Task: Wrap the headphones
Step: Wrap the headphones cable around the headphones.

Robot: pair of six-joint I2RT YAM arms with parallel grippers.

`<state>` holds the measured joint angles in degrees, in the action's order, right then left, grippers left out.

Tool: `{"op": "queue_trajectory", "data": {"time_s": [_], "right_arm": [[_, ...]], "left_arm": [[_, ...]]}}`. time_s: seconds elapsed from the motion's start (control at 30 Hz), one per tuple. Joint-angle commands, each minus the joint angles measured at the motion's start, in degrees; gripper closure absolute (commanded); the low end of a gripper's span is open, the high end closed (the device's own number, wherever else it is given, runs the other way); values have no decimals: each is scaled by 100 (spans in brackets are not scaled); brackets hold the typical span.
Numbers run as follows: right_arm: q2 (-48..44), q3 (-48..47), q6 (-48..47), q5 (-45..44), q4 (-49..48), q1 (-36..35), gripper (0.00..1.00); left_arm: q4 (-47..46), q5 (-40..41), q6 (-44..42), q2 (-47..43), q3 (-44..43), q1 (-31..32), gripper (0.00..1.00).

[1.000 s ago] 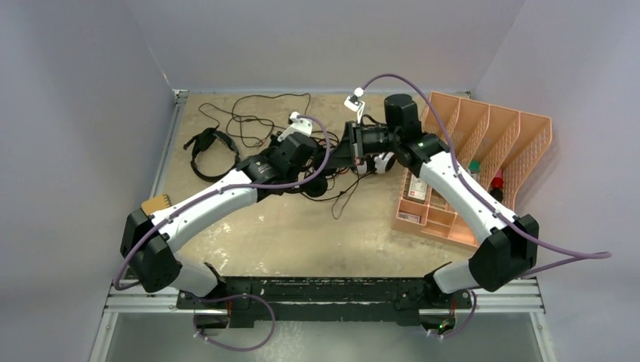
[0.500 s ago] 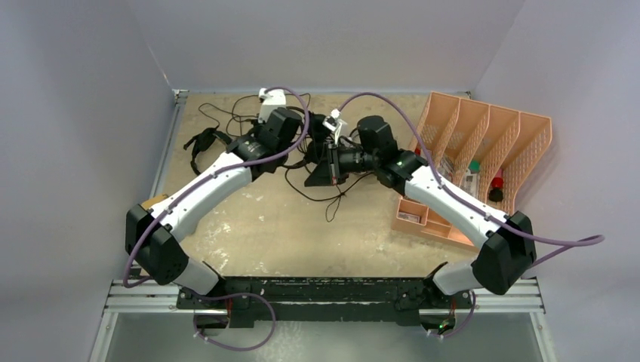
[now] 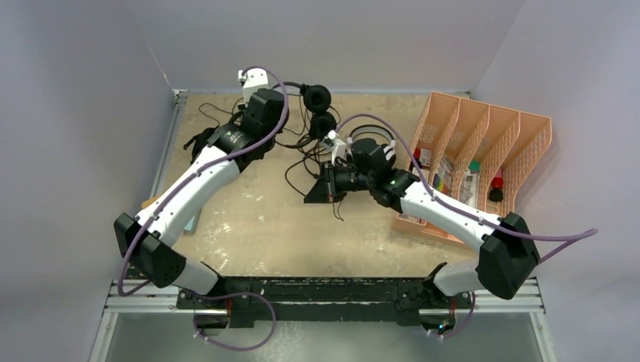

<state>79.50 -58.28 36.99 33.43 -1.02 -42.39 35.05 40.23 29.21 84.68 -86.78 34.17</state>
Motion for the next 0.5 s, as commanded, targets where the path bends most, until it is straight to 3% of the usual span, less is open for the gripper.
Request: {"op": "queue_trajectory", "data": {"time_s": [0.0, 0.47], "right_arm": [[-208, 212, 108, -158, -579, -30, 100], [-368, 850, 221, -30, -1211, -27, 100]], "left_arm": [[-454, -471, 243, -383, -494, -106, 100], [-473, -1723, 501, -783, -793, -355, 100]]}}
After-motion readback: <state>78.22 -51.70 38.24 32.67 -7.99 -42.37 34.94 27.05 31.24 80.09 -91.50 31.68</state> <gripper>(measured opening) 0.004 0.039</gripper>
